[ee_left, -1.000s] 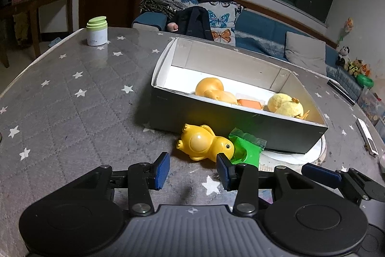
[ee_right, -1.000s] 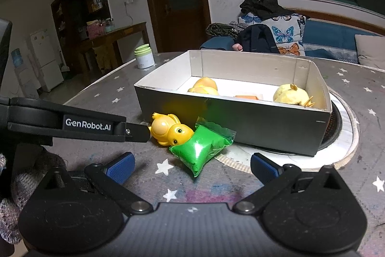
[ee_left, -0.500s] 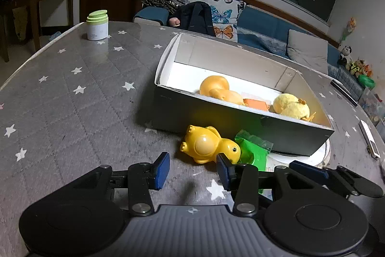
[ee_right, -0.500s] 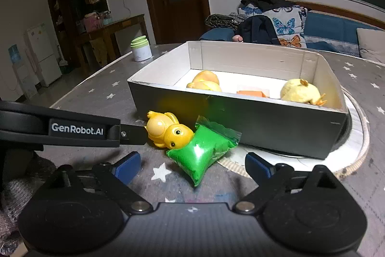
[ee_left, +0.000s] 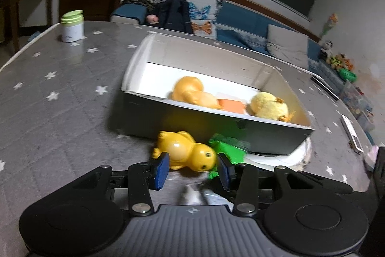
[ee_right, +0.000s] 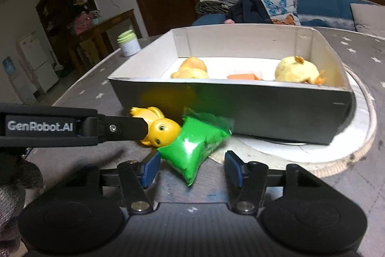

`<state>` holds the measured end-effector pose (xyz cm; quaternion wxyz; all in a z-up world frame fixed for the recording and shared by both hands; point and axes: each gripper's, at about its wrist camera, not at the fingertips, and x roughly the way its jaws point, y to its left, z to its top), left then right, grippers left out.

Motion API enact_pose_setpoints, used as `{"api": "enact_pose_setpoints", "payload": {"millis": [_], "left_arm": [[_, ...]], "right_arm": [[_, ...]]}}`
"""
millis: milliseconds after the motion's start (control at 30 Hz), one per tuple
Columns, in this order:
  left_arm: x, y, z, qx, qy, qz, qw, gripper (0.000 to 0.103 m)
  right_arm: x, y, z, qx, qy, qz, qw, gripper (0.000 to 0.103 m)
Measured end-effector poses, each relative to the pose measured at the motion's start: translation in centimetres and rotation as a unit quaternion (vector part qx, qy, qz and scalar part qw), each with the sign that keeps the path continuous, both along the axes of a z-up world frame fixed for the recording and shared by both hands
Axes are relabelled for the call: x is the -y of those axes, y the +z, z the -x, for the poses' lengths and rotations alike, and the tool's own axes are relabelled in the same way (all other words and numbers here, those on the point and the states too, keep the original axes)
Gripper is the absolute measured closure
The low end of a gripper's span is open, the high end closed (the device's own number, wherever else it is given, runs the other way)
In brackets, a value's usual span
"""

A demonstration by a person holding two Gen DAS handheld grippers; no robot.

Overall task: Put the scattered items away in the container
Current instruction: 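Close the left tool on the green bag and lift it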

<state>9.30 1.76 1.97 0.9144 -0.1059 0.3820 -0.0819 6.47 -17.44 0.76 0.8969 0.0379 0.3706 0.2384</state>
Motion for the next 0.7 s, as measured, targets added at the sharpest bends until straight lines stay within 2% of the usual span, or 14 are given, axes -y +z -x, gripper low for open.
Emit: {"api": "enact_pose_setpoints", "payload": {"millis": [267, 567, 700], "left_arm": [[2.0, -0.8, -1.6, -0.028, -0.049, 0.03, 0.9979, 0.059], [2.4, -2.2, -3.9, -0.071, -0.048, 0.047, 0.9952, 0.059], [2.2, -2.3, -4.1, -0.073, -0.053, 0.052, 0.9946, 0.061]], "right_arm": [[0.8, 0.1, 0.5, 0.004, -0.006, 0.021, 1.0, 0.045], [0.5, 0.0, -0.4, 0.003, 0.026, 0.004, 1.0, 0.045], [0.0, -0.1, -0.8, 0.006, 0.037, 0.006, 0.999, 0.048]]}}
